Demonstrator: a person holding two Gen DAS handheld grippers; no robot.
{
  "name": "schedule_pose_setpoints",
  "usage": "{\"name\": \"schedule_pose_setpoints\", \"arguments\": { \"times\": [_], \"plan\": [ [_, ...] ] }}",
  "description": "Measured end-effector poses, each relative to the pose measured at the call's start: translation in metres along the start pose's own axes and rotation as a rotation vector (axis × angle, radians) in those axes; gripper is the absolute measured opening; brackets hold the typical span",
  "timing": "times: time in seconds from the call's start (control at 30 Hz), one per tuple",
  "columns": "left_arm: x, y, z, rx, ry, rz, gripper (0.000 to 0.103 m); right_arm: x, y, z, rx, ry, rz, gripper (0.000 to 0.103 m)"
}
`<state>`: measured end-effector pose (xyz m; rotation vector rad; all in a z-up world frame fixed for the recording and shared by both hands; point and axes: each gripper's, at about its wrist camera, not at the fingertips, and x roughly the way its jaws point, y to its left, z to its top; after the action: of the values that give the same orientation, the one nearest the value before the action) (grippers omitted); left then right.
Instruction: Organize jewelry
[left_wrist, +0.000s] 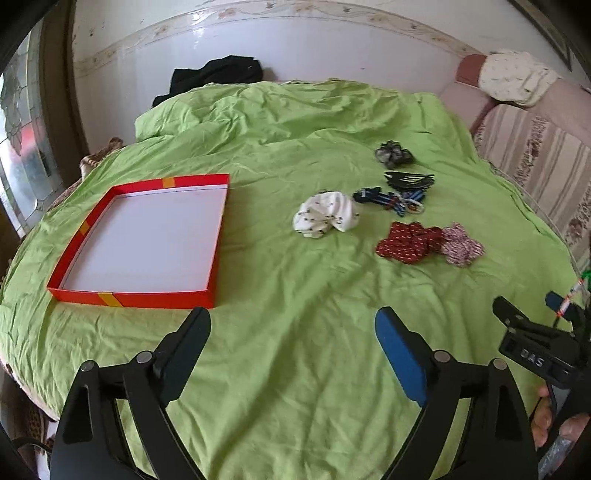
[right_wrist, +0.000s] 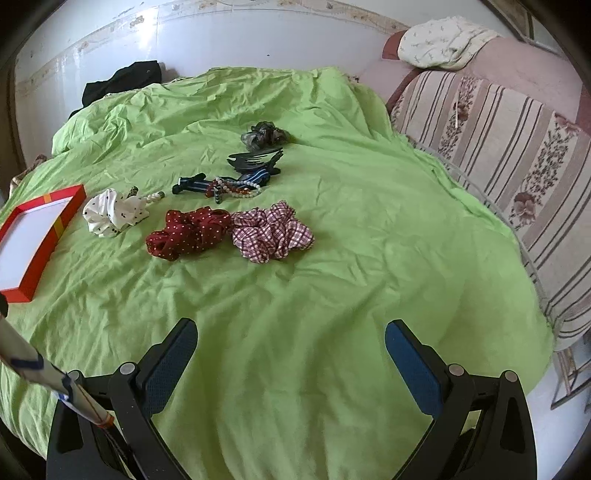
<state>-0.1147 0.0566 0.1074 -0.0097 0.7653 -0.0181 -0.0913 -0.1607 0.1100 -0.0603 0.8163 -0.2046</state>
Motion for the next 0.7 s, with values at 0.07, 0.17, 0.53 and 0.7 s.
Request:
{"name": "schedule_pose_setpoints", "arguments": {
  "times": [0.07, 0.17, 0.53, 0.7],
  "plan": [
    [-0.003, -0.002, -0.002, 0.002, -0.004, -0.016, 0.094, -0.004, 0.001, 0.000, -0.009, -0.011, -0.001, 0.103],
    [-0.012, -0.004, -0.006, 0.011, -0.028, -0.023, 0.095, -0.011, 0.004, -0.001, -0.022, -0.018, -0.004, 0.103],
    [-0.054, 0.011, -0.020, 0.017, -0.080, 0.087, 0.096, -0.048, 0.005, 0.010, -0.065, -0.087, 0.080, 0.103],
    [-0.072, 0.030, -0.020, -0.037, -0.098, 0.127, 0.096, -0.069, 0.014, 0.046, -0.105, -0.203, 0.085, 0.103]
  ]
}}
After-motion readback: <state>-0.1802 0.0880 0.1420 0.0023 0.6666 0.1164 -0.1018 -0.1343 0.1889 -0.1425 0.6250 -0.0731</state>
